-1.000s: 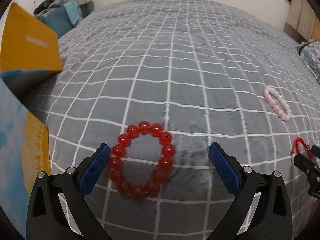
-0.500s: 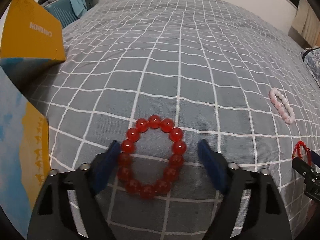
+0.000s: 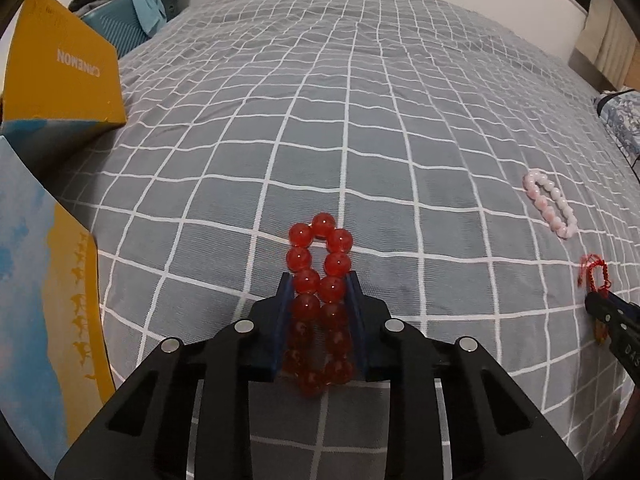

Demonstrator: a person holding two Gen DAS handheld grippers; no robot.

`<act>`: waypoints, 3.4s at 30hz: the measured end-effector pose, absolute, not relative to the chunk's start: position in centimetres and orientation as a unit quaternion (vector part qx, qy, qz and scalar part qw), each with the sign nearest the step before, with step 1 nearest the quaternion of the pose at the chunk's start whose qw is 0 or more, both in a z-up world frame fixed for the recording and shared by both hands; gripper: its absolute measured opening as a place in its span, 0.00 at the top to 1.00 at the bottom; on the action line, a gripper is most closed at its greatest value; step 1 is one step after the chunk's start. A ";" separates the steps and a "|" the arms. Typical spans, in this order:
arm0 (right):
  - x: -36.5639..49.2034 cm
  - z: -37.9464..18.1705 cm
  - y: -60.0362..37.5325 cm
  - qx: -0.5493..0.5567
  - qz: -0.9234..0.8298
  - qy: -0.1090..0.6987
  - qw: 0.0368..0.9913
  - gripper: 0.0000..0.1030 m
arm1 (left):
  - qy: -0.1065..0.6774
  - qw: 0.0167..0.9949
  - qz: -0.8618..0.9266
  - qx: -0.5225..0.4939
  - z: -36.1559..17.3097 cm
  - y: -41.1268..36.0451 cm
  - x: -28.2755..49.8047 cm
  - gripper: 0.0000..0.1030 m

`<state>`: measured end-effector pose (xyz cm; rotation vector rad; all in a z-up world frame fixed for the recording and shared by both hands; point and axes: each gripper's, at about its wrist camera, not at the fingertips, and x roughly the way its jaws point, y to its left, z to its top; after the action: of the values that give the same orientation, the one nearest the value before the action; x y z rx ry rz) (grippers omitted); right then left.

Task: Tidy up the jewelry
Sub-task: 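Grasp the red bead bracelet with left tool while right tool grasps red cord bracelet, then lift and carry both held bracelets over the white box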

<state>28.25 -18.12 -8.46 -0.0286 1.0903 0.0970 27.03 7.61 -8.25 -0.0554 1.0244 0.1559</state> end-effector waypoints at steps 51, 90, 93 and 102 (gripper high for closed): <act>24.0 2.1 -16.5 -0.010 0.033 0.390 0.920 0.88 | 0.411 0.911 0.016 -0.029 1.8 5.4 20.9 0.88; 12.6 10.9 2.3 -0.059 0.144 0.331 0.931 0.88 | 0.368 0.918 0.138 -0.045 11.3 21.7 7.1 0.88; 11.6 11.1 4.9 -0.067 0.162 0.327 0.928 0.88 | 0.369 0.915 0.156 -0.050 11.4 23.7 6.1 0.88; 9.7 9.9 12.4 -0.095 0.216 0.338 0.911 0.88 | 0.390 0.897 0.201 -0.058 9.9 29.1 3.7 0.87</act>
<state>9.68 12.42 9.93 -0.1950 0.6970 0.4450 3.69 29.07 9.94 -0.1202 0.8088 0.4160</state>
